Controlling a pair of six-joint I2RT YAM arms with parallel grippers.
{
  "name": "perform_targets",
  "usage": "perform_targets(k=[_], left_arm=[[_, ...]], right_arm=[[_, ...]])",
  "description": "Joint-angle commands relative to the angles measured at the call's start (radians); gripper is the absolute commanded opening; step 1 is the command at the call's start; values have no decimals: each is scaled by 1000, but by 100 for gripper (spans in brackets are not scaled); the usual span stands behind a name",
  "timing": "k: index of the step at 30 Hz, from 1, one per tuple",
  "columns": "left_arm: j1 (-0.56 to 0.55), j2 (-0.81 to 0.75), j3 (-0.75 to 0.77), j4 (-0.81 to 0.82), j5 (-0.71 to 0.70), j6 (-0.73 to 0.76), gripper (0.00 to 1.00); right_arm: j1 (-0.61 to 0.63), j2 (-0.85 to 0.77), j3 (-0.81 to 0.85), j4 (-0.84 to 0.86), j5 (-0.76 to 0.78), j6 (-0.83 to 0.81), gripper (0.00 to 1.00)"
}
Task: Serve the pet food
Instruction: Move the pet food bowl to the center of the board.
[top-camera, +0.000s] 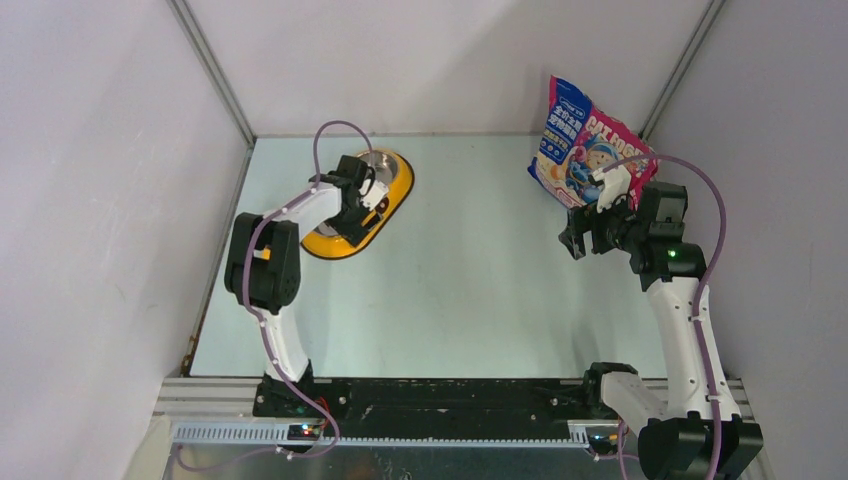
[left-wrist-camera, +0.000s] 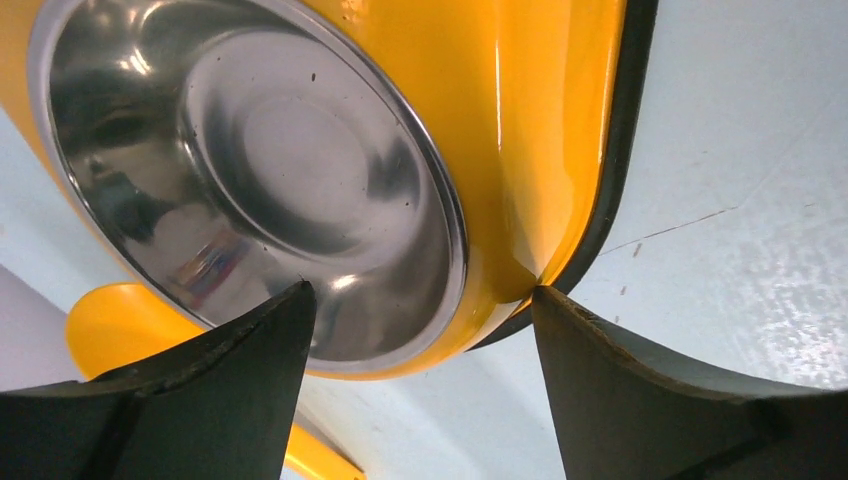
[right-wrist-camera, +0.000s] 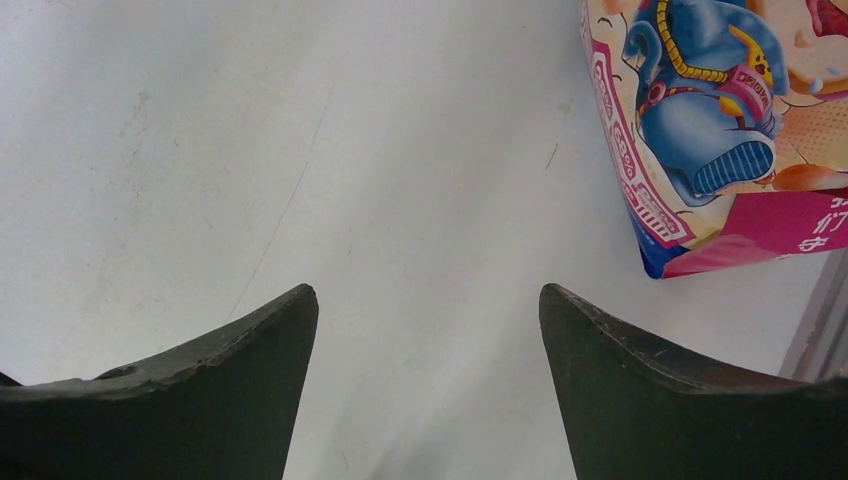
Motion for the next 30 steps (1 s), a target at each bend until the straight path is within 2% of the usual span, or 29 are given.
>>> perform_targets(k=[1, 15, 21, 30], left_arm=[[23, -3, 23, 41, -82, 51, 85], [56, -83, 23, 102, -142, 59, 86], [57, -59, 27, 137, -232, 47, 87], [67, -40, 26, 195, -287, 23, 86]], right_arm=[[4, -9, 1, 30, -24, 12, 84], [3, -16, 1, 27, -33, 11, 84], [1, -17, 1, 25, -39, 10, 84], [1, -14, 1, 24, -39, 9, 84]])
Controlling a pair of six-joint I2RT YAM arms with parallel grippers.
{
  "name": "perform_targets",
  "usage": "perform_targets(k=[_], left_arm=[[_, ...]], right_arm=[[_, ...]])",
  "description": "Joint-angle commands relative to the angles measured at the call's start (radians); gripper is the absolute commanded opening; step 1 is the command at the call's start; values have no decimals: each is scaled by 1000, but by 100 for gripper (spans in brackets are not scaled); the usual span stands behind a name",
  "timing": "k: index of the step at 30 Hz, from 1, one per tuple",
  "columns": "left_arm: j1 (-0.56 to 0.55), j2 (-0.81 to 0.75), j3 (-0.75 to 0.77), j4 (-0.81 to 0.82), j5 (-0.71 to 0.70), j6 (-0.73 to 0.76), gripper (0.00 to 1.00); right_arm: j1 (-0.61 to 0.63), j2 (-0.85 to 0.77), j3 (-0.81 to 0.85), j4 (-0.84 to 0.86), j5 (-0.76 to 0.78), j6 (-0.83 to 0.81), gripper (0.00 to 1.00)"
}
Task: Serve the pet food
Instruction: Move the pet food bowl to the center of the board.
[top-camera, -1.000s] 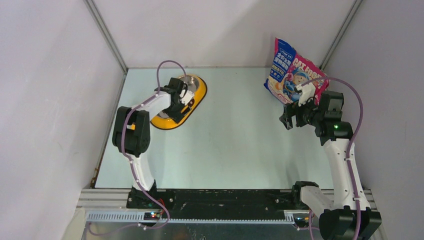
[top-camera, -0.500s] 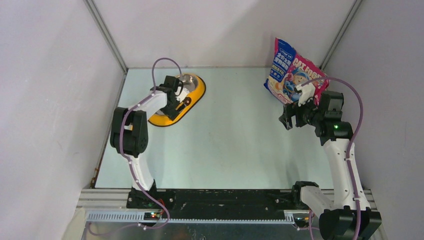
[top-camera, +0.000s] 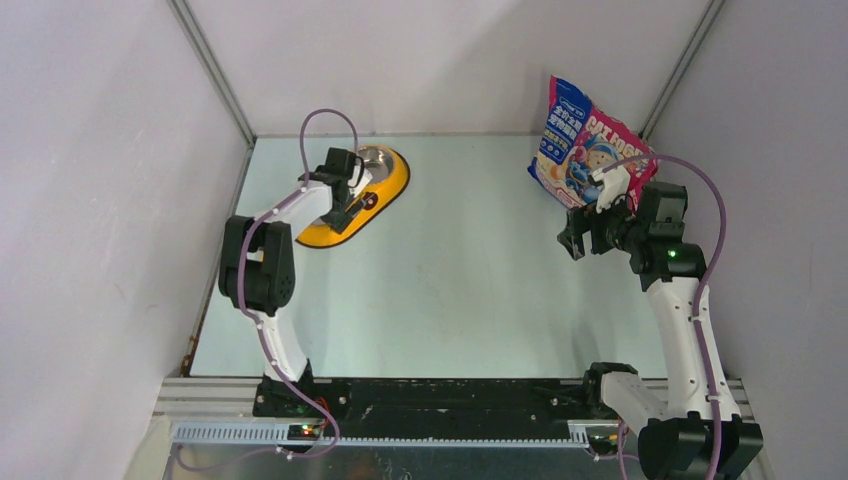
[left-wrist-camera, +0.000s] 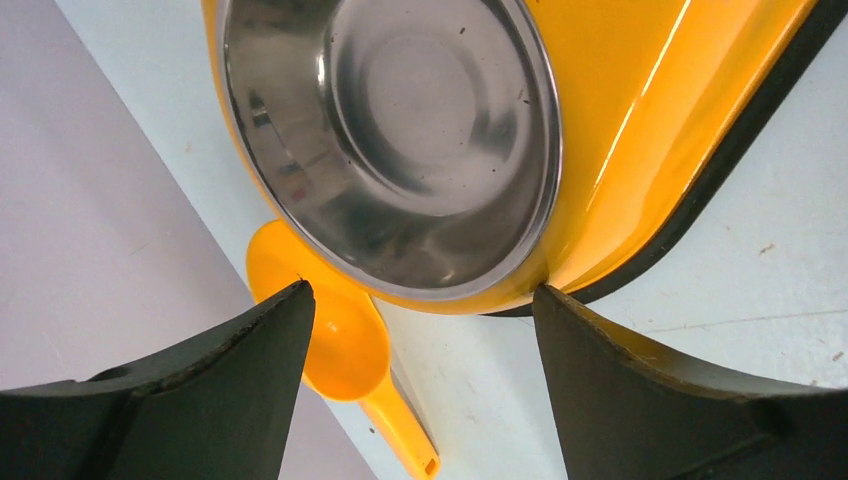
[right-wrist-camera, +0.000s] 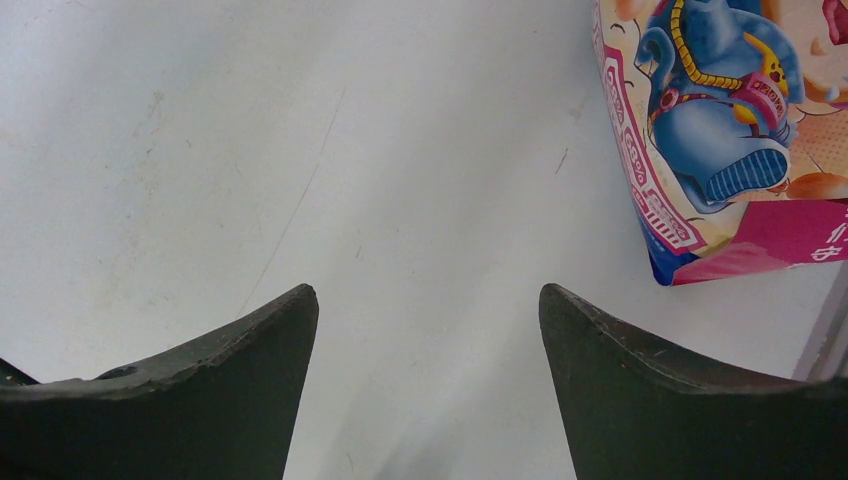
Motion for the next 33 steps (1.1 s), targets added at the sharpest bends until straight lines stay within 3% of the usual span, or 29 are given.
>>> perform_targets(k=[1, 14, 19, 26, 33], left_arm=[[18, -16, 29, 84, -65, -22, 86], [24, -2, 43, 132, -130, -35, 86], [27, -91, 15, 97, 3, -65, 87], [30, -223, -47, 102, 44, -117, 87], [31, -136, -81, 109, 24, -66, 87]], right_arm=[[1, -14, 0, 24, -15, 9, 84], [2, -7, 1, 21, -16, 6, 84], [1, -5, 1, 21, -12, 5, 84], [7, -1, 0, 21, -10, 3, 84], [6, -4, 1, 20, -11, 5, 84]])
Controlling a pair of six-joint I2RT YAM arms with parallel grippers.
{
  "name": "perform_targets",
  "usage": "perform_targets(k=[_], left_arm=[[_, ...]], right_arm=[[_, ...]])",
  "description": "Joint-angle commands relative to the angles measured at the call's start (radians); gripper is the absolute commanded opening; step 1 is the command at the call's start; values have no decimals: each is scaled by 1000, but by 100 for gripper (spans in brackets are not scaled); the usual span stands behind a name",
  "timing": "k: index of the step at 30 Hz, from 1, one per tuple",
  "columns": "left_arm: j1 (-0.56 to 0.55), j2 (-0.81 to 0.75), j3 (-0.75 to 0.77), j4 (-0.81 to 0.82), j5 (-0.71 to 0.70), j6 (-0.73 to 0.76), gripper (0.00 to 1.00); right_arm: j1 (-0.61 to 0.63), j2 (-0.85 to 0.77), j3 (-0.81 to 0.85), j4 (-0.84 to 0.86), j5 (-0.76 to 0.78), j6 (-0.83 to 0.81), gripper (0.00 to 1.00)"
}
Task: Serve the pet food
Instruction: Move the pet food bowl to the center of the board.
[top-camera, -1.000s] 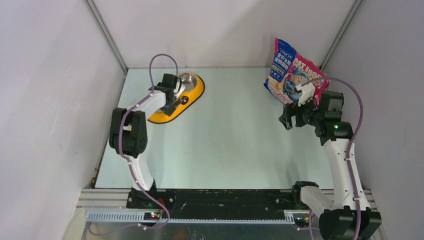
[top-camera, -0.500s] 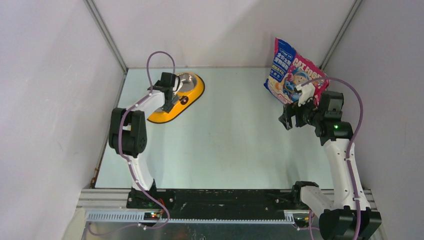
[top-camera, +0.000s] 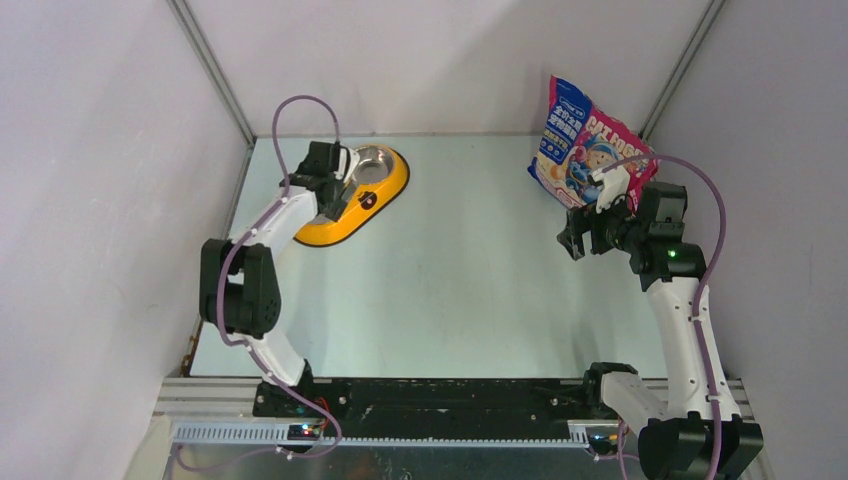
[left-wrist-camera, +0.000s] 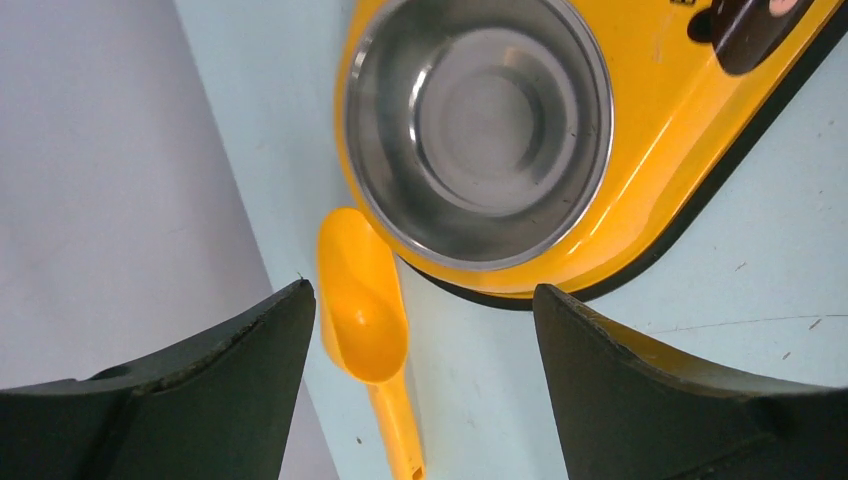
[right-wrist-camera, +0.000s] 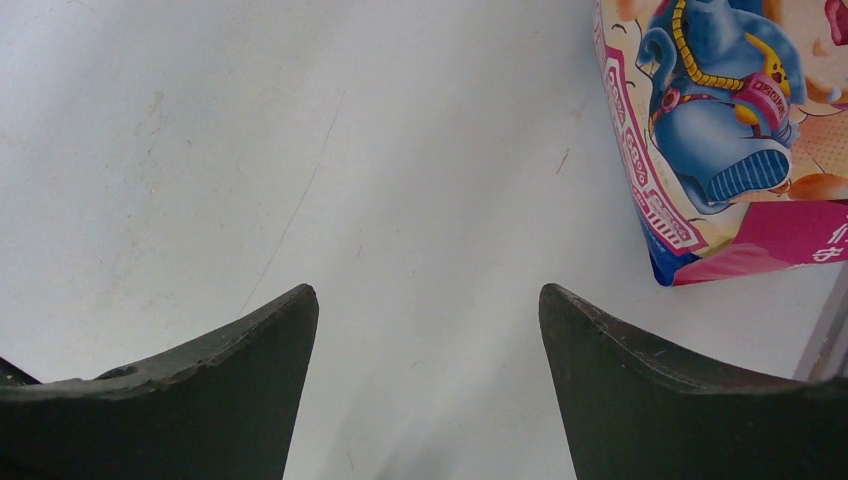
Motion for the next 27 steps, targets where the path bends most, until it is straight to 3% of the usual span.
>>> perform_targets(k=[1, 27], left_arm=[[8, 83, -21, 8, -10, 21, 87], [9, 314, 115, 178, -313, 18, 87]], right_arm=[[3, -5, 1, 21, -11, 6, 84], [4, 7, 0, 19, -7, 6, 84]])
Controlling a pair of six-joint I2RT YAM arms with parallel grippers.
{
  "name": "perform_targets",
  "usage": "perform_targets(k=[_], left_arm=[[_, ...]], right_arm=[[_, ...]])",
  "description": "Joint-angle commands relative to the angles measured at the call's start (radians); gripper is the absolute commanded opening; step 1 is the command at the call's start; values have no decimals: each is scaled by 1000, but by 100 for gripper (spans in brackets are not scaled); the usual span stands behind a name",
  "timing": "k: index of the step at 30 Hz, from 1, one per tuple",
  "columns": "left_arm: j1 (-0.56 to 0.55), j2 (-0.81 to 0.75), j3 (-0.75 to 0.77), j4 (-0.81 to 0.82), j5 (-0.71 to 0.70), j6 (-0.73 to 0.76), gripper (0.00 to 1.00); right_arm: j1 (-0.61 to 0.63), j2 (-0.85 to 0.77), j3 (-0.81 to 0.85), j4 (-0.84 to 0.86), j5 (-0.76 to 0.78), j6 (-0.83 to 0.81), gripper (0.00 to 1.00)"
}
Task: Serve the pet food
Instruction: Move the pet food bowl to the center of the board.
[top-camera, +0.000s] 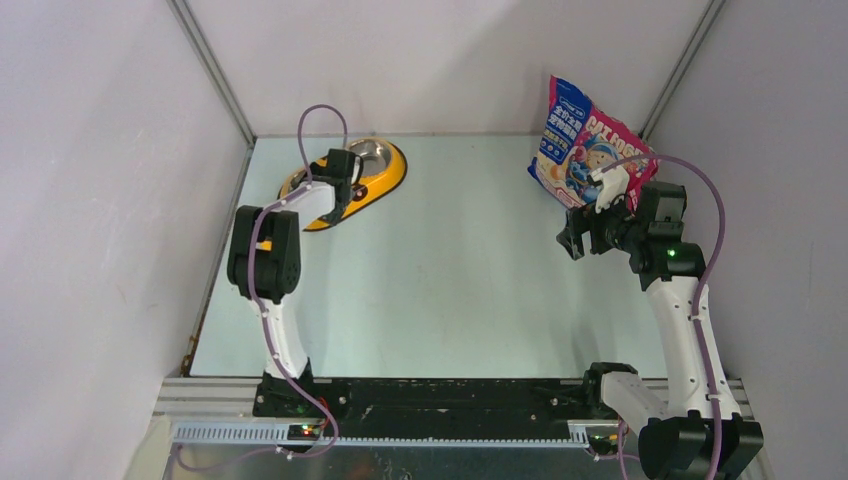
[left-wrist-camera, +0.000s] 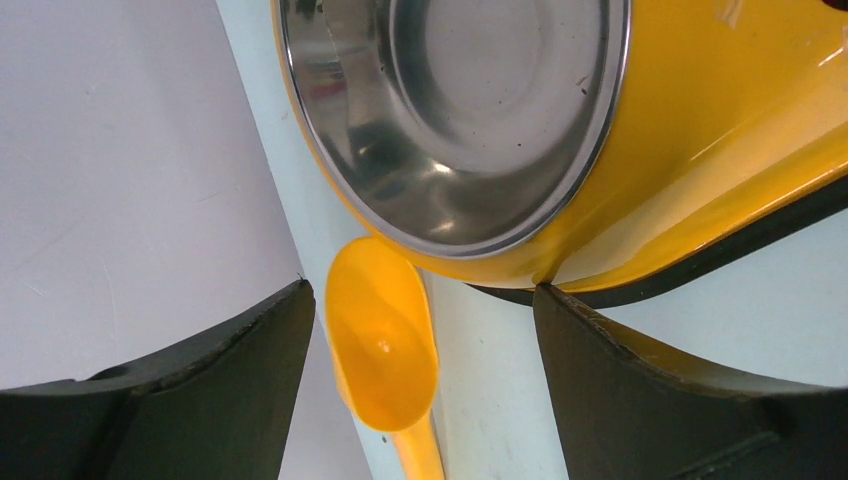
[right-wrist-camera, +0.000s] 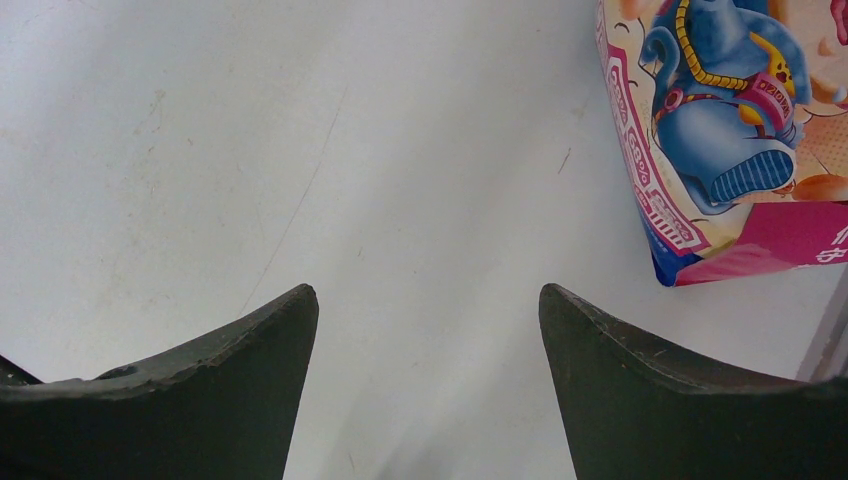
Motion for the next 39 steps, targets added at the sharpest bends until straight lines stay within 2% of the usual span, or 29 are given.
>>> perform_targets(k=[1, 12, 16, 20, 22, 24, 28, 33, 36, 39], left_arm=[[9, 28, 61, 91, -52, -5, 87], [9, 50, 117, 105, -80, -9, 87], [9, -1, 97, 72, -35, -37, 87], [9, -171, 4, -9, 161, -87, 87], [15, -272, -41, -50, 303, -118, 88], [29, -366, -77, -81, 511, -151, 89], [77, -491, -100, -107, 762, -212, 88], [218, -479, -57, -105, 1114, -326, 85], [282, -391, 11, -100, 1217, -402, 85], [337, -281, 146, -120, 1301, -518, 85]], right_arm=[[3, 4, 1, 20, -8, 6, 84], [3, 7, 1, 19, -10, 4, 84], [3, 8, 1, 17, -10, 3, 84], [4, 9, 1, 17, -16, 0, 84], [7, 11, 1, 17, -15, -3, 84], [15, 12, 1, 16, -11, -3, 84], [19, 12, 1, 18, -5, -2, 84], [6, 8, 1, 18, -14, 4, 84], [0, 11, 1, 18, -23, 7, 84], [-2, 15, 1, 17, -19, 6, 84]])
